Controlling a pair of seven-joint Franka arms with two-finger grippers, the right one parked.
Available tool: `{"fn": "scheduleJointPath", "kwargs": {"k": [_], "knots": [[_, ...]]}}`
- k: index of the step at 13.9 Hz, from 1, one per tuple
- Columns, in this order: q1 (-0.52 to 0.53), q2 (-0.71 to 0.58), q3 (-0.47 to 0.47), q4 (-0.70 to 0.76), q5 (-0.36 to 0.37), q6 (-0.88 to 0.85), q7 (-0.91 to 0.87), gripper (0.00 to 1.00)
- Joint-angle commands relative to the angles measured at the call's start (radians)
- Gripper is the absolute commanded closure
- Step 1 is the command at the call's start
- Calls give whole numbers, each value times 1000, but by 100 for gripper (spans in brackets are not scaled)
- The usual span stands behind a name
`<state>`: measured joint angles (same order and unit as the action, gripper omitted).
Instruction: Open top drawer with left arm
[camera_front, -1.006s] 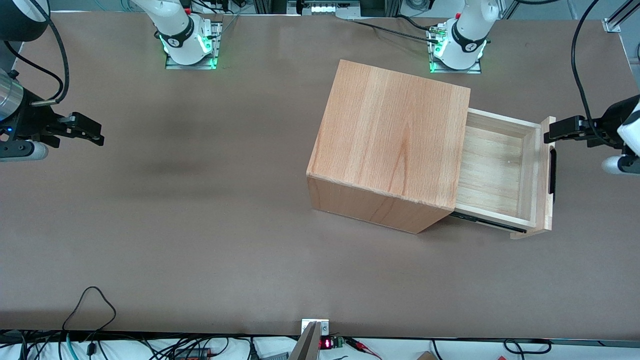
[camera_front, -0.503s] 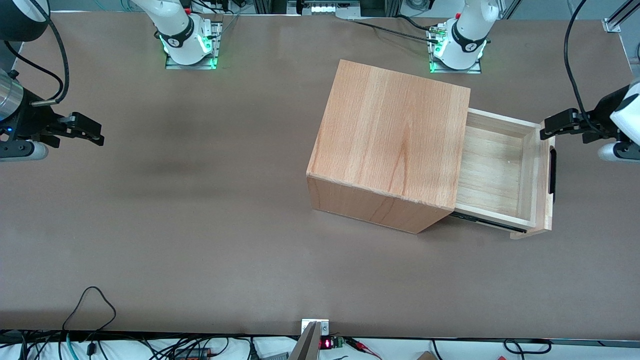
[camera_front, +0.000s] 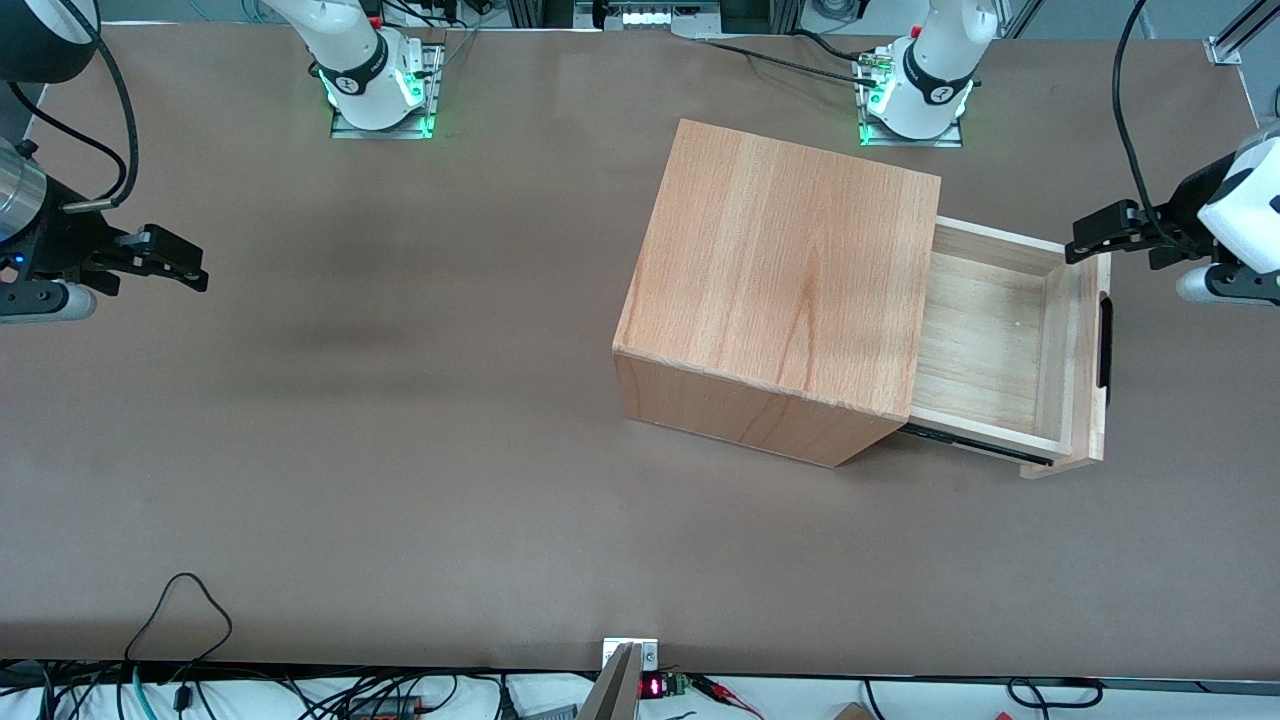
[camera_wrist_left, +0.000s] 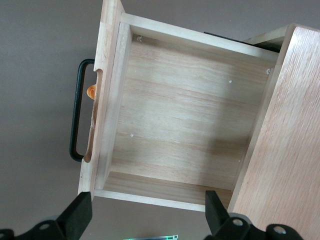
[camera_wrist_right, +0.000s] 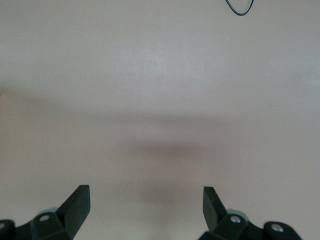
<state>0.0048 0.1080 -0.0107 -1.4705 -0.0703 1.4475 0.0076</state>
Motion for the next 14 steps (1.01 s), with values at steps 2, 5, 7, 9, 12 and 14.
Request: {"fn": "scheduleJointPath", "kwargs": {"k": [2,5,7,9,12,14], "knots": [[9,-31,2,-43,43,8,2,0],[9,-53,0,-82,43,25,-5,0],[8,-108,-6,-178,43,106,-6,0],[8,-113,-12,-188,44,116,-8,0],[8,-111,-12,-186,44,108,-11,0],[8,-111,-12,-185,44,106,-11,0]]}}
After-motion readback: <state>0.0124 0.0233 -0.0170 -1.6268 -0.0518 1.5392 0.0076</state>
